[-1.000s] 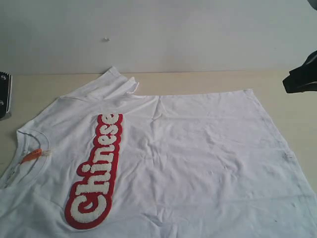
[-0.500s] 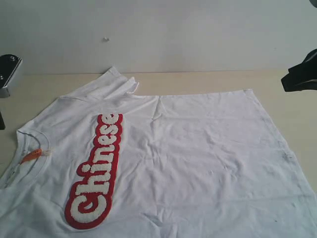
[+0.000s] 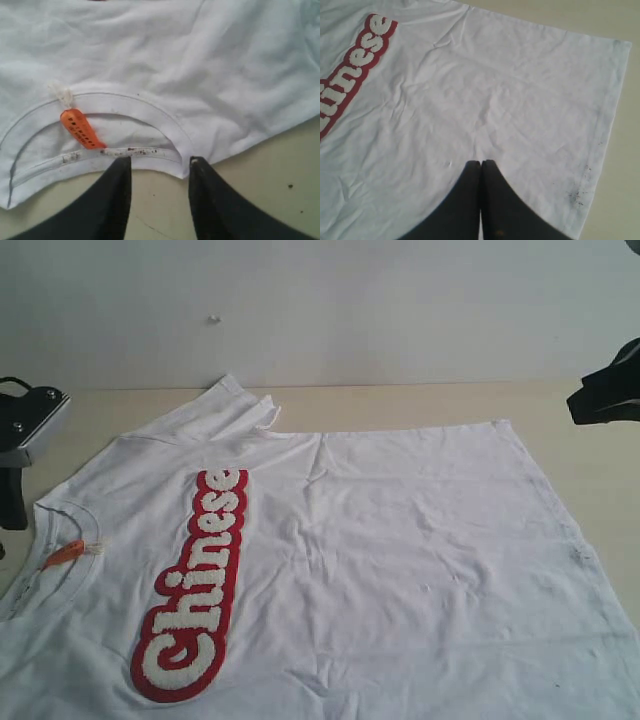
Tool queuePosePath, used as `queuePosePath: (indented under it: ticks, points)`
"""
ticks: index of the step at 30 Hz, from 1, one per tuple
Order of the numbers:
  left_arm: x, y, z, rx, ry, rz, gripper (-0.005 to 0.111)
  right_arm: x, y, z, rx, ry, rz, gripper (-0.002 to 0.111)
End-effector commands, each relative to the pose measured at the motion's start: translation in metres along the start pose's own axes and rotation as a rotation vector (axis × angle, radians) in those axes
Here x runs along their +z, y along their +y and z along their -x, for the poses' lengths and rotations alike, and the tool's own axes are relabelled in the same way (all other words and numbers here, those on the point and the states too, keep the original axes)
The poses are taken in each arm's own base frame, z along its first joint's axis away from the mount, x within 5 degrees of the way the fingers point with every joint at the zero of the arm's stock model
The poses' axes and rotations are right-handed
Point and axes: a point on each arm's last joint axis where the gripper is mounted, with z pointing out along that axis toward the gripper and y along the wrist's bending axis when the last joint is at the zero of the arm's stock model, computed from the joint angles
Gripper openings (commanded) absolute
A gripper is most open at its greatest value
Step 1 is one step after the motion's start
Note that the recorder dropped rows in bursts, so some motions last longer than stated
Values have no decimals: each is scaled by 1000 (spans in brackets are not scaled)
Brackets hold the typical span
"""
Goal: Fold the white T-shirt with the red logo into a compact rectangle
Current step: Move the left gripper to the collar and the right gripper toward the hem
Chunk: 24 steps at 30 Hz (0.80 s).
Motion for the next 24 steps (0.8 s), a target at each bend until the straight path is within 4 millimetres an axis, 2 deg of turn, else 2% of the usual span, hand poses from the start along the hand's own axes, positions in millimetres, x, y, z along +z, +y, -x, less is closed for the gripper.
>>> queuePosePath:
  ticks: [1,5,7,9,12,15,21,24]
  points:
    - [7,4,-1,-3,0,-23,39,-2,-1,2,-6,-18,-9,0]
    - [11,9,-2,-38,6,34,40,-2,-1,2,-6,-18,-9,0]
    - [13,8,-2,-115,8,77,48,-2,-1,2,-6,-18,-9,0]
    - [15,8,-2,-176,4,94,62,-2,-1,3,-5,-22,-10,0]
    - [23,7,-3,-176,8,50,78,-2,-1,4,-2,-30,-12,0]
    - [25,6,-2,-144,1,29,88,-2,-1,4,0,-32,-10,0]
    - [25,-4,0,-90,-25,-92,90,-2,-1,4,0,-32,-10,0]
    - [26,-3,3,-162,-55,-83,91,-2,-1,4,1,-32,-9,0]
